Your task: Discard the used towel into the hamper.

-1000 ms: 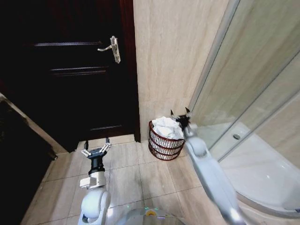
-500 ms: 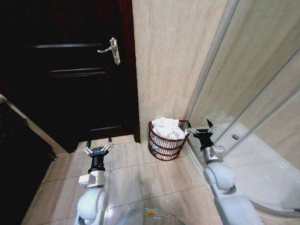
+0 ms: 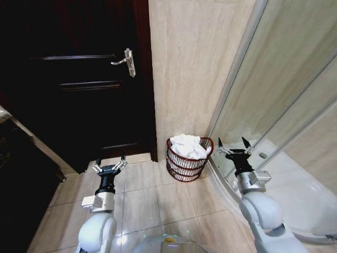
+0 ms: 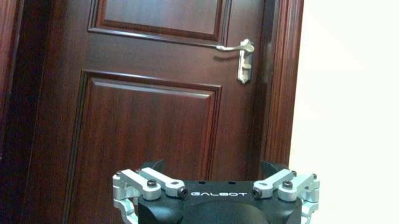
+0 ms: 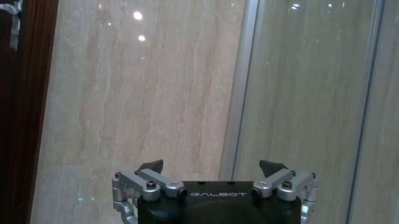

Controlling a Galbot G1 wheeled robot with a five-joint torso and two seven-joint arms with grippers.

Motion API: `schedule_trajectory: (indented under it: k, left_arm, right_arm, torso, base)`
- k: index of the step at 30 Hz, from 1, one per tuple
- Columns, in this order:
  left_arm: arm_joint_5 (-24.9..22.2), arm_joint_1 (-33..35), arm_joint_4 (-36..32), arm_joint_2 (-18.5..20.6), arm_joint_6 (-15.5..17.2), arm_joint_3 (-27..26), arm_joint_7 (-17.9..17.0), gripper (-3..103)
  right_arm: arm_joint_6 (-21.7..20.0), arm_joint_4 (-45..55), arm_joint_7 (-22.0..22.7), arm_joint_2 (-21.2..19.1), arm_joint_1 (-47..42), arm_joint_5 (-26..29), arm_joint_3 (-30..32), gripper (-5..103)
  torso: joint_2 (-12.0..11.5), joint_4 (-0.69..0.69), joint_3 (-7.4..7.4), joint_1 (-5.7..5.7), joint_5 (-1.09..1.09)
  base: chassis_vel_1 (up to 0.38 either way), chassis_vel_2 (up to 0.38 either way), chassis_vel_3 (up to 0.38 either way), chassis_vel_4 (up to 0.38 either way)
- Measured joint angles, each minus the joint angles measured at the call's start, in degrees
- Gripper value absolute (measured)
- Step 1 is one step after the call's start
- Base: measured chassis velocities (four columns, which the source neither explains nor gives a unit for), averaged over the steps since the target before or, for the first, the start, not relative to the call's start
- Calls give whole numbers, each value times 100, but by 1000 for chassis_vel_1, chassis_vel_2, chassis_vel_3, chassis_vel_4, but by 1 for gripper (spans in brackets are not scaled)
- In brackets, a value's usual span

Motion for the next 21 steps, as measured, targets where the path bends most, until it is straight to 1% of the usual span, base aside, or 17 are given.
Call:
schedule_trajectory:
  k: [2,6,12,15,21]
  left_arm:
    - [-2,-15,16,-6,3,8,-11,100]
    - [-11,-107,69,3,39,22,-46,100]
    - [-15,-160,74,11,70,23,-62,100]
    - [-44,-196,72,41,114,26,-75,100]
    - [-58,-266,98,64,151,26,-98,100]
  right_arm:
    - [4,-10,-6,1,4,-24,-5,100]
    - [14,-111,44,-30,77,-64,-23,100]
    - [21,-77,45,-18,28,-70,-33,100]
    - [26,-35,44,4,3,-73,-46,100]
    - [27,-21,44,10,-10,-69,-49,100]
  torso:
    - [24,0,15,8,0]
    - [153,1,93,62,0]
    - [260,0,153,108,0]
    - [368,0,221,147,0]
    - [491,0,301,192,0]
  base:
    - [0,0,0,0]
    - [0,0,0,0]
    - [0,0,0,0]
    - [0,0,0,0]
    - [0,0,0,0]
